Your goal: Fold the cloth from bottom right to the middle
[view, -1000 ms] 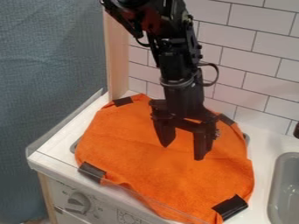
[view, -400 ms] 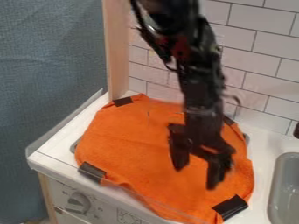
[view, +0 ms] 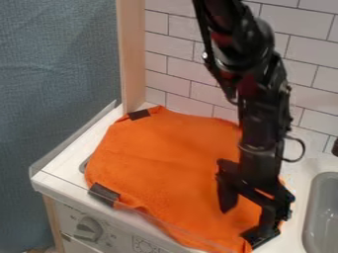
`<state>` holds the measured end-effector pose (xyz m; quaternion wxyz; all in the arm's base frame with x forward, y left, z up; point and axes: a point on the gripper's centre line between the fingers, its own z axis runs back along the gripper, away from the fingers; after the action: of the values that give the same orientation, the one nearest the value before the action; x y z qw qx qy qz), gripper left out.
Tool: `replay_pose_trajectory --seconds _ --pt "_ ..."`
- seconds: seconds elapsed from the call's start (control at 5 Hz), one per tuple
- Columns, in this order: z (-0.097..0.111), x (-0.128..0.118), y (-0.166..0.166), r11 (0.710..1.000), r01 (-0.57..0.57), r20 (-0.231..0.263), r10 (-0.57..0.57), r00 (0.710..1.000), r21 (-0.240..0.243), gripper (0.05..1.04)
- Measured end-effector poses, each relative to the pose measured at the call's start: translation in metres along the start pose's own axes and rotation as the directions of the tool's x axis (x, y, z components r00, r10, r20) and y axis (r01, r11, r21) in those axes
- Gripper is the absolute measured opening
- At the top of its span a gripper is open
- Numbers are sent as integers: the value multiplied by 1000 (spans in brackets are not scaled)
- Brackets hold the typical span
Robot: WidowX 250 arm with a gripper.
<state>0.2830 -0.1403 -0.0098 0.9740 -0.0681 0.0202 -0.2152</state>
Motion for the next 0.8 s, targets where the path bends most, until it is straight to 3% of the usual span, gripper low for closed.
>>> replay_pose_trajectory --seconds 0.2,0.4,0.6,0.8 --pt "-16 2 -7 998 28 -11 -27 1000 55 999" --pt "-20 9 -11 994 64 -4 -64 998 89 1001" --pt "-22 10 -15 991 89 -5 -89 996 97 941" --pt "-23 13 -13 990 97 6 -98 995 107 672"
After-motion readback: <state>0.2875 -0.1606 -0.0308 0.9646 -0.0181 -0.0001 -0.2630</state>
